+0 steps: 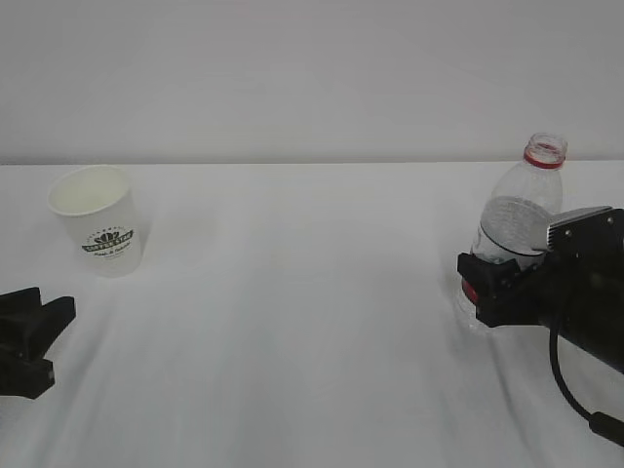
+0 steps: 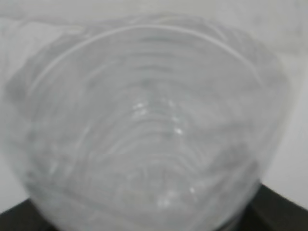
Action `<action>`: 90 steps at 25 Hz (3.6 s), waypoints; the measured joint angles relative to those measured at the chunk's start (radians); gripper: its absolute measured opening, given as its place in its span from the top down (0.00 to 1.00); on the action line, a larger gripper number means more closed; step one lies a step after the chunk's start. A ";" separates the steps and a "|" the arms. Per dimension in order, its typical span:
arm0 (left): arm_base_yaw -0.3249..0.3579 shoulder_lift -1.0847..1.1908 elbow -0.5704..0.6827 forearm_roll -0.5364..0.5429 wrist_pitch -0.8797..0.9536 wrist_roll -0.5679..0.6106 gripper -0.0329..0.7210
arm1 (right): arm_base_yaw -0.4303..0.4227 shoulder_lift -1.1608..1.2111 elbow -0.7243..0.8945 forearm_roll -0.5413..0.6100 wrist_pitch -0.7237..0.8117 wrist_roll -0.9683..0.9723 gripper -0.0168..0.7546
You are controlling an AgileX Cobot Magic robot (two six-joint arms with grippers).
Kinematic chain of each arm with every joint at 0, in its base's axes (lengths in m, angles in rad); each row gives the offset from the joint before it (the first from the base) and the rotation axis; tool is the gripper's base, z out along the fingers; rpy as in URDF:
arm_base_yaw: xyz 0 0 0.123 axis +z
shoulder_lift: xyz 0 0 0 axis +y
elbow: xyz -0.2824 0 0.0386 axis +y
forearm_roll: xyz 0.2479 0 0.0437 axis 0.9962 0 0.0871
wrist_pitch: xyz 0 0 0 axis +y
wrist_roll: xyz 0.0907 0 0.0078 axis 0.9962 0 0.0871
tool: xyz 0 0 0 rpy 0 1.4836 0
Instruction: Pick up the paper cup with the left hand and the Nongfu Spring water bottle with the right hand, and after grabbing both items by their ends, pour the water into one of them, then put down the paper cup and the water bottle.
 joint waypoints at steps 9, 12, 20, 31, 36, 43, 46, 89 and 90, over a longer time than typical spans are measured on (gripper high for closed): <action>0.000 0.000 0.000 0.000 0.000 0.000 0.57 | 0.000 0.000 0.000 0.002 0.000 0.000 0.38; 0.000 0.000 0.000 0.000 0.000 0.000 0.57 | 0.000 -0.002 0.000 0.002 0.000 0.000 0.38; 0.000 0.000 0.000 0.000 0.000 0.000 0.57 | 0.000 -0.116 0.065 0.005 0.048 0.000 0.39; 0.000 0.000 0.000 0.014 0.000 0.000 0.58 | 0.000 -0.288 0.169 0.011 0.052 0.030 0.39; 0.000 0.000 0.000 0.010 0.000 0.000 0.57 | 0.000 -0.345 0.215 0.011 0.054 0.043 0.39; 0.000 0.000 -0.029 -0.068 0.000 0.000 0.40 | 0.000 -0.375 0.231 0.003 0.058 0.045 0.39; 0.000 0.013 -0.073 -0.075 0.000 0.000 0.27 | 0.000 -0.375 0.231 0.003 0.058 0.045 0.39; -0.002 0.386 -0.407 -0.171 -0.009 0.000 0.09 | 0.000 -0.378 0.231 -0.001 0.063 0.045 0.39; -0.002 0.387 -0.414 -0.177 -0.009 0.000 0.08 | 0.000 -0.378 0.231 -0.002 0.063 0.045 0.39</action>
